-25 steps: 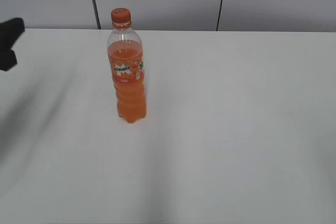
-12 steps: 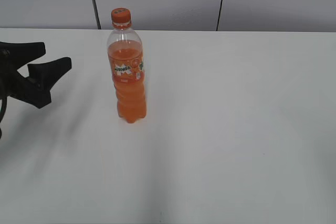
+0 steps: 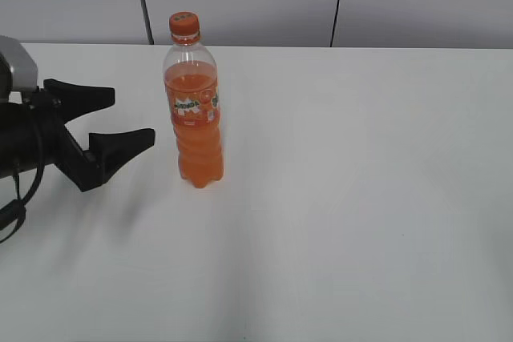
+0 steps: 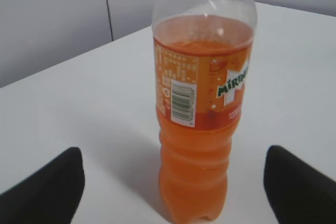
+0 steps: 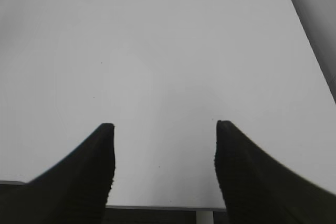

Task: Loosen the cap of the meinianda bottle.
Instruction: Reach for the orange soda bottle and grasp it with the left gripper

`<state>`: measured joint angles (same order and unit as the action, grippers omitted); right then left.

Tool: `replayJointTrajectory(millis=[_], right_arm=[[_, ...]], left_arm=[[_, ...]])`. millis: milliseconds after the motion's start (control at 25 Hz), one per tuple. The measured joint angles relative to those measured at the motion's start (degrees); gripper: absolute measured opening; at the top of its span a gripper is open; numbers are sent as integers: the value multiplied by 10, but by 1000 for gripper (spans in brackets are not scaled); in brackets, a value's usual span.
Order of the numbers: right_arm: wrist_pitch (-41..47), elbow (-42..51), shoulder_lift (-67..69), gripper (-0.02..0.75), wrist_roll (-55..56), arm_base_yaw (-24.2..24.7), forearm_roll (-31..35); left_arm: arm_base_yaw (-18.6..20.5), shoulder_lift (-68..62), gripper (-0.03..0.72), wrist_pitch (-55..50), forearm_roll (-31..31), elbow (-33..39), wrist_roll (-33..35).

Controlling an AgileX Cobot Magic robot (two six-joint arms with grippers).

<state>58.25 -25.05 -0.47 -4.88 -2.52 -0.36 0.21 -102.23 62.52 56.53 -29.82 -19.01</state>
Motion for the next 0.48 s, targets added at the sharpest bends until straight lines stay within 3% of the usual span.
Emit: replayJointTrajectory(millis=[480], right_arm=[[0,0,0,455,0,0,0]], left_arm=[[-70,-91,632,-48,6,-85,-6]])
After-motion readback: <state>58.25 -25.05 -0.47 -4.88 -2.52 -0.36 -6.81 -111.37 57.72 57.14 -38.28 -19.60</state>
